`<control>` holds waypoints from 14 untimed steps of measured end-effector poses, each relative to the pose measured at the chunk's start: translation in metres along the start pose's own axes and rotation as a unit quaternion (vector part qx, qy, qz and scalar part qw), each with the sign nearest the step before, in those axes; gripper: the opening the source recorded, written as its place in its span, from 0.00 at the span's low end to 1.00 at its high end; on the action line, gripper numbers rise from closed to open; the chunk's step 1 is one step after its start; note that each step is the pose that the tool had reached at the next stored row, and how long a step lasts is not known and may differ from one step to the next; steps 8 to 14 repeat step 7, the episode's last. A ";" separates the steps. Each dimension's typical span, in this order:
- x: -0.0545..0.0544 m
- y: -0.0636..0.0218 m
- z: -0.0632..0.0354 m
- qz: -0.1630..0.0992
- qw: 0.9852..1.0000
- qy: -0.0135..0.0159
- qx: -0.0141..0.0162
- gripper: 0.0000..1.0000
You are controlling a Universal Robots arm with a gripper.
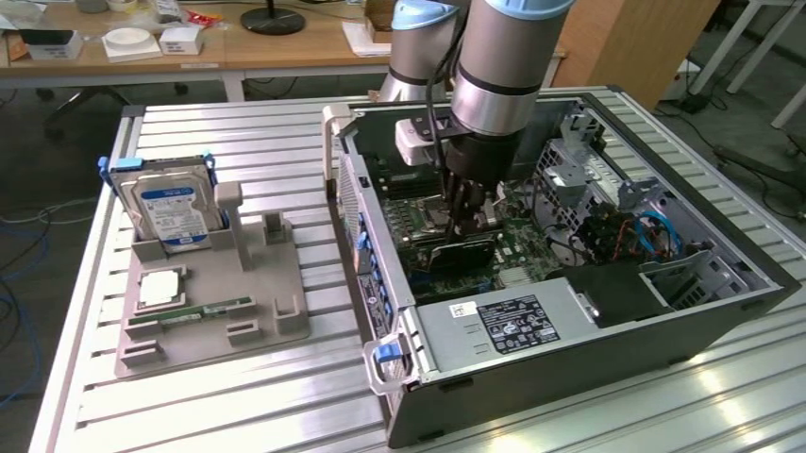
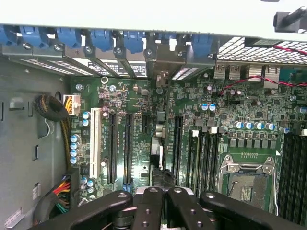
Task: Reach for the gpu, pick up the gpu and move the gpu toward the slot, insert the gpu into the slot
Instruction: 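Insert the gpu into the slot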
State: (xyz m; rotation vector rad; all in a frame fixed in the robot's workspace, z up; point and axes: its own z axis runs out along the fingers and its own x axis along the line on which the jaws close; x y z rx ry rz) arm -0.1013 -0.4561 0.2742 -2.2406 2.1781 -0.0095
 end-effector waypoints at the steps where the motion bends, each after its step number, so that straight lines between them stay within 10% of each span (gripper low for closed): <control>1: 0.000 0.0000 0.0000 0.000 1.000 0.000 0.000 0.10; 14: 0.000 0.0000 0.0000 0.000 1.000 0.000 0.000 0.10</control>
